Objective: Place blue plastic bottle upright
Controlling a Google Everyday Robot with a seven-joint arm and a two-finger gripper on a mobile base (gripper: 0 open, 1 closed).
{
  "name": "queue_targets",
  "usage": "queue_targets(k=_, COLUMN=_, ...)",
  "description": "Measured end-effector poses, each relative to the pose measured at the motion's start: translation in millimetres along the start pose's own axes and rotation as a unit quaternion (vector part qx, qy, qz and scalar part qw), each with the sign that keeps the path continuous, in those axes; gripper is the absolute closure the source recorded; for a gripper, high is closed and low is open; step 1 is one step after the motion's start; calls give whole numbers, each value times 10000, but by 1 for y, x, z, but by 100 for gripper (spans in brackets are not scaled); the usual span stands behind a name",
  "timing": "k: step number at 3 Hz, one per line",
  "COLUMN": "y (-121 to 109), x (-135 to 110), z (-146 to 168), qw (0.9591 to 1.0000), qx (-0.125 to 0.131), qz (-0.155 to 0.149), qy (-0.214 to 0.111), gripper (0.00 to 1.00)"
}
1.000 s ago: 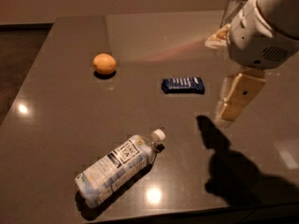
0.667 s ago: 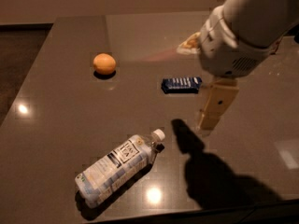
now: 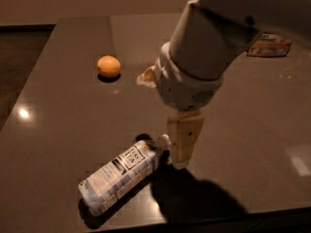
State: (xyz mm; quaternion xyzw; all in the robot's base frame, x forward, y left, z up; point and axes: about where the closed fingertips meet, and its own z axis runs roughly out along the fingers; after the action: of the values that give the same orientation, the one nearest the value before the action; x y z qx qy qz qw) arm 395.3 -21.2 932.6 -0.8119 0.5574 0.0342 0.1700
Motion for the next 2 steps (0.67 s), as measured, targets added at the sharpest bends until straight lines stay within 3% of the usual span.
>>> queue_targets(k=1, y=16, x=-22, z=25, qw=9975, qx=-374, qz=-595, qy=-18, gripper=0)
queue_targets(k=2, y=32, x=-38, z=43, qw=9925, qx=-672, qz=-1018, qy=-33, gripper=0)
